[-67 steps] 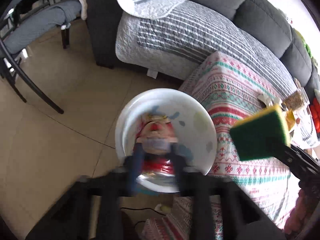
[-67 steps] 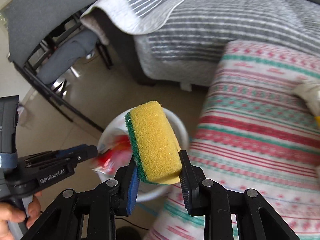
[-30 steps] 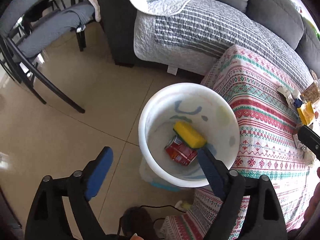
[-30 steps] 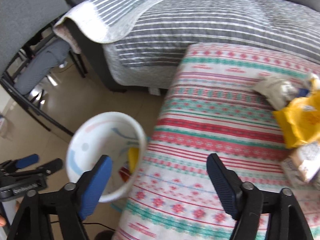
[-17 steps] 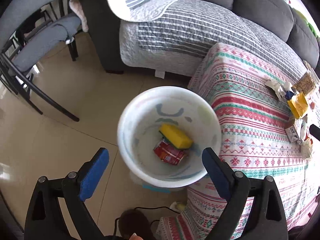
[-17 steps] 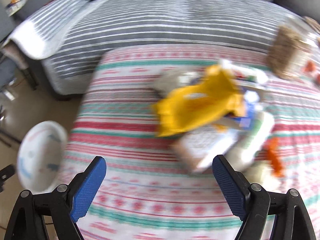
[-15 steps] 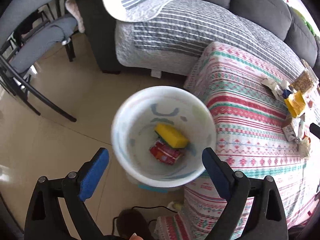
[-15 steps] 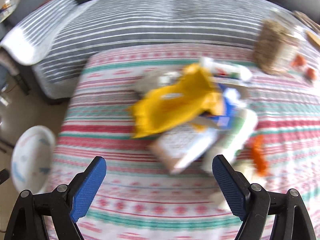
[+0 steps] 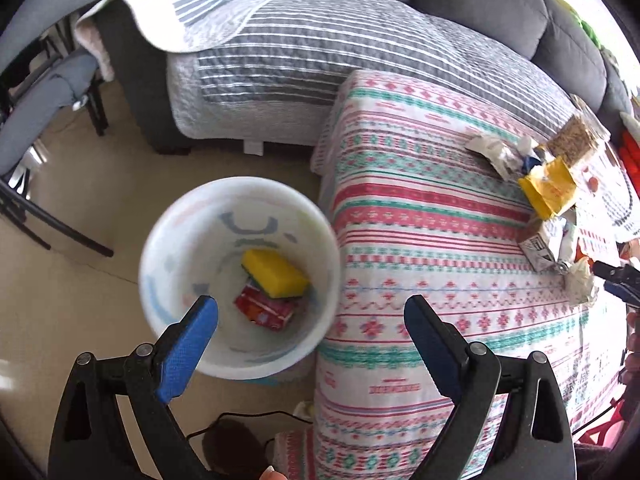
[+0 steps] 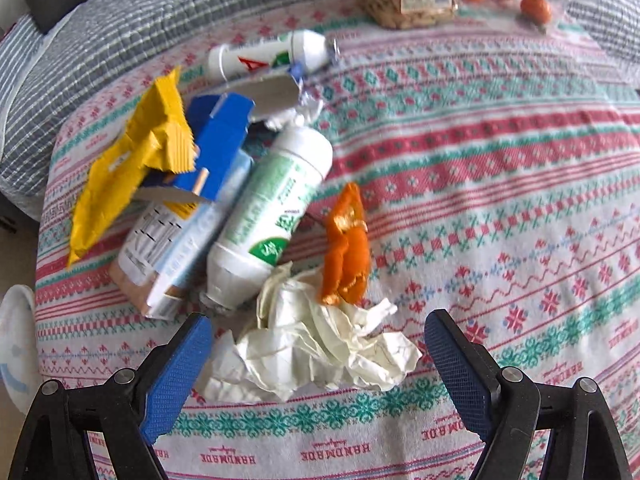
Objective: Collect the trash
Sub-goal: 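Grasp the crumpled white tissue with the right tool, then grasp the milk carton with the left tool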
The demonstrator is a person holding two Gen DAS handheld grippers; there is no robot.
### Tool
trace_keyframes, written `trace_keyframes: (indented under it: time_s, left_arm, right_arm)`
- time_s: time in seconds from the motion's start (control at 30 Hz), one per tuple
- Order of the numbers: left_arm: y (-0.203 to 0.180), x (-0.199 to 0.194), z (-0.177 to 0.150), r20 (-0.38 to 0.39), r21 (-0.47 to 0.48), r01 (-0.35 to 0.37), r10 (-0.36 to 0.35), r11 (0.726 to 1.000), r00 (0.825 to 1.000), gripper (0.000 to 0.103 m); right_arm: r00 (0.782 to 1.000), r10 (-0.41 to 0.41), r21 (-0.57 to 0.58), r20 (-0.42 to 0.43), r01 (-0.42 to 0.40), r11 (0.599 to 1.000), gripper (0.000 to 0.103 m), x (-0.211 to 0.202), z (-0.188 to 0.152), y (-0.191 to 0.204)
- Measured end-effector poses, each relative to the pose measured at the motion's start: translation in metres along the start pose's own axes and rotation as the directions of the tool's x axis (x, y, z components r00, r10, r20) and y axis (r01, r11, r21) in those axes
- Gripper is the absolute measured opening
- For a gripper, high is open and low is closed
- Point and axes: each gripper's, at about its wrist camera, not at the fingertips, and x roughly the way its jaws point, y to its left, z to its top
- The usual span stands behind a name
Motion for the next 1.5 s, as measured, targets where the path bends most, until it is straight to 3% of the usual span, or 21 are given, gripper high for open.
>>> trace_keyframes:
  time_s: [0.2, 0.27, 0.33, 0.43, 0.5, 0.93, 1.3, 1.47, 1.5]
  left_arm:
    - [-0.032, 0.004, 0.000, -0.005, 0.047, 0.023, -0.023, 0.999, 1.000, 0.096]
    - [-0.042, 0.006, 0.000, -0.005, 0.068, 0.026, -0.026, 0.997, 1.000, 0.096]
    - [-0.054, 0.006, -0.001, -0.001, 0.092, 0.027, -0.027, 0.995, 1.000, 0.096]
    - [-0.071, 0.007, -0.001, 0.005, 0.125, 0.035, -0.036, 0.992, 0.999, 0.096]
    - [-0.080, 0.008, 0.000, 0.008, 0.143, 0.051, -0.052, 0.988, 0.999, 0.096]
    - [-0.182, 0.033, 0.006, 0.007, 0.306, 0.171, -0.182, 0.937, 0.983, 0.096]
    - [-0.237, 0.061, 0.007, 0.053, 0.428, 0.193, -0.238, 0.883, 0.970, 0.092]
    - [-0.243, 0.070, 0.010, 0.063, 0.453, 0.202, -0.257, 0.868, 0.964, 0.079]
    - [-0.243, 0.070, 0.010, 0.059, 0.459, 0.205, -0.260, 0.865, 0.964, 0.071]
  right_arm:
    - [0.998, 0.020, -0.012, -0.056, -0.021, 1.000, 0.087, 0.018, -0.002, 0.003]
    - [0.997, 0.013, -0.022, -0.074, -0.014, 1.000, 0.079, 0.024, -0.003, 0.006]
    - [0.996, 0.013, -0.031, -0.087, -0.016, 0.999, 0.058, 0.028, -0.004, 0.007]
    - [0.995, 0.040, -0.038, -0.094, -0.044, 0.998, 0.037, 0.026, -0.004, 0.007]
    - [0.995, 0.049, -0.045, -0.091, -0.053, 0.998, 0.033, 0.022, -0.005, 0.005]
    - [0.998, 0.053, -0.037, 0.021, -0.052, 0.998, 0.031, -0.032, -0.014, -0.045]
    - [0.996, 0.067, 0.008, 0.050, -0.067, 0.998, 0.032, -0.042, -0.012, -0.070]
    - [0.996, 0.070, 0.001, 0.049, -0.070, 0.998, 0.032, -0.043, -0.013, -0.070]
    - [0.996, 0.068, -0.002, 0.051, -0.068, 0.998, 0.032, -0.043, -0.013, -0.070]
